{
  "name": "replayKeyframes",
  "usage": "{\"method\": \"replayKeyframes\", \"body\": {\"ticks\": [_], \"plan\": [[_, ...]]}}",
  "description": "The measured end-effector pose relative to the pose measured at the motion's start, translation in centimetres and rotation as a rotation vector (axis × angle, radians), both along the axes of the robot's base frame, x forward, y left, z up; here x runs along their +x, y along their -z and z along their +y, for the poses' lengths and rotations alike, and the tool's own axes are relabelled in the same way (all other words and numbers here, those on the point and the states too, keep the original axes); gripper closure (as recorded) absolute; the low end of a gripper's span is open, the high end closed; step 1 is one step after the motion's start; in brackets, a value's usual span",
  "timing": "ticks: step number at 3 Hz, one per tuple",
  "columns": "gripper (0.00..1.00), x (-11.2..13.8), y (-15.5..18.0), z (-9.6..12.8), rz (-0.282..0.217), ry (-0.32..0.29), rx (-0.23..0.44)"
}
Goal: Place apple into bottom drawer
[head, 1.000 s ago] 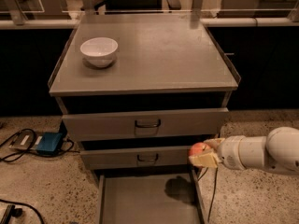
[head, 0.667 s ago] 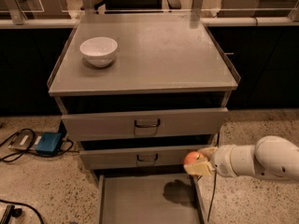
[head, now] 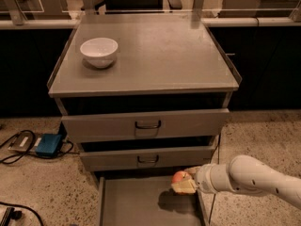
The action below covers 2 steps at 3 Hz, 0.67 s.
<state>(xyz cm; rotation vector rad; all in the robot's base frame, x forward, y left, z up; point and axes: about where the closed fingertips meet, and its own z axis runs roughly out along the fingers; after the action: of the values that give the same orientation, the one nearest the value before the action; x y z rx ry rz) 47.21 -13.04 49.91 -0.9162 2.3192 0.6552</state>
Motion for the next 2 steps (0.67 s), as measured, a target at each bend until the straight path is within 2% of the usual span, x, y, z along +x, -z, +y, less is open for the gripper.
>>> {"method": "replayKeyframes", "body": {"ticks": [1,2], "plan": [[1.0,0.0,0.1,0.0,0.001,-0.001,0.001],[1.0,0.6,4.0,1.4,0.036,-0.016,0.023]]}}
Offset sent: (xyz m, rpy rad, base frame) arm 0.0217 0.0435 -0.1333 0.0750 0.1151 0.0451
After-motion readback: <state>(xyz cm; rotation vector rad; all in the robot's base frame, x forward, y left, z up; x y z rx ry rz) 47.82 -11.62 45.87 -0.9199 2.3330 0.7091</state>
